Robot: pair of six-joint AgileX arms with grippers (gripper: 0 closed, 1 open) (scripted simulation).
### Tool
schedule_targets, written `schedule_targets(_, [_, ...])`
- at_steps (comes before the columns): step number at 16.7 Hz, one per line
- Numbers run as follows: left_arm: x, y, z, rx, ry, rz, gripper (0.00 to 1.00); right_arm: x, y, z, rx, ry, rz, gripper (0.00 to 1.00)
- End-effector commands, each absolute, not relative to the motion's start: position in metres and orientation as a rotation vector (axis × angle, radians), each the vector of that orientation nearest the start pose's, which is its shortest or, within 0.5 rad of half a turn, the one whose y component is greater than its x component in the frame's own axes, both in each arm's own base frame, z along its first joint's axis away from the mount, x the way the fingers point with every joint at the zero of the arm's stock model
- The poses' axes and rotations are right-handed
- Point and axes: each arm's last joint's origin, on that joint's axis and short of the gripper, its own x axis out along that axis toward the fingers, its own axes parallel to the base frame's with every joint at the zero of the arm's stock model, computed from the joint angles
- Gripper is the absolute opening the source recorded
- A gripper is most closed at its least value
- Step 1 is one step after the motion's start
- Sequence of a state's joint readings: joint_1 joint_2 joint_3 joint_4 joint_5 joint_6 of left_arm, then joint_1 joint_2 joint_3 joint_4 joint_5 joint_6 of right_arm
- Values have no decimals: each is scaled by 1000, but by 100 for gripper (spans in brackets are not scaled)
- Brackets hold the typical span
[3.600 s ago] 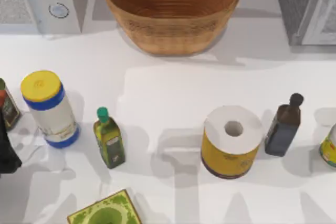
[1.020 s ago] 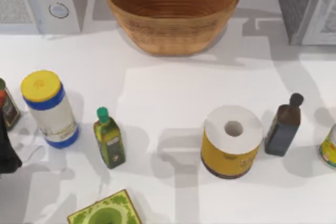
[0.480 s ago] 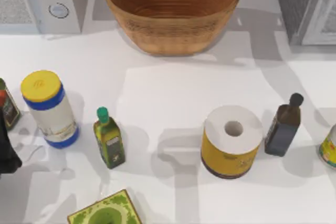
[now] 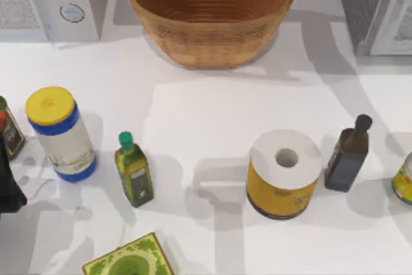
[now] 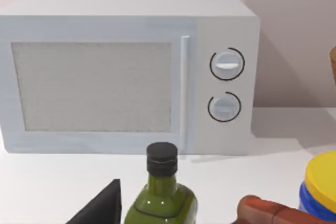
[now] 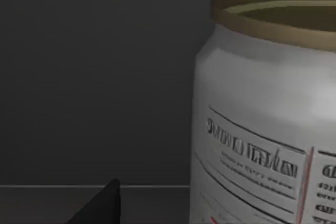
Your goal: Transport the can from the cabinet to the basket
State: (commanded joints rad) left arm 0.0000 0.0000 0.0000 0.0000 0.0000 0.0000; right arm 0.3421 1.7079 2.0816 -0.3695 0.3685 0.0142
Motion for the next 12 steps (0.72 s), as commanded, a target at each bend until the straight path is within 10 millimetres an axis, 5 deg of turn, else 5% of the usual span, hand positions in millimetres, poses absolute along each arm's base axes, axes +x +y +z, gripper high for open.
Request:
schedule_targets(5, [106, -1, 160, 0, 0, 0, 100, 352, 118, 507, 1, -9, -8, 100])
schedule_targets(12, [106, -1, 160, 0, 0, 0, 100, 352, 118, 507, 1, -9, -8, 47])
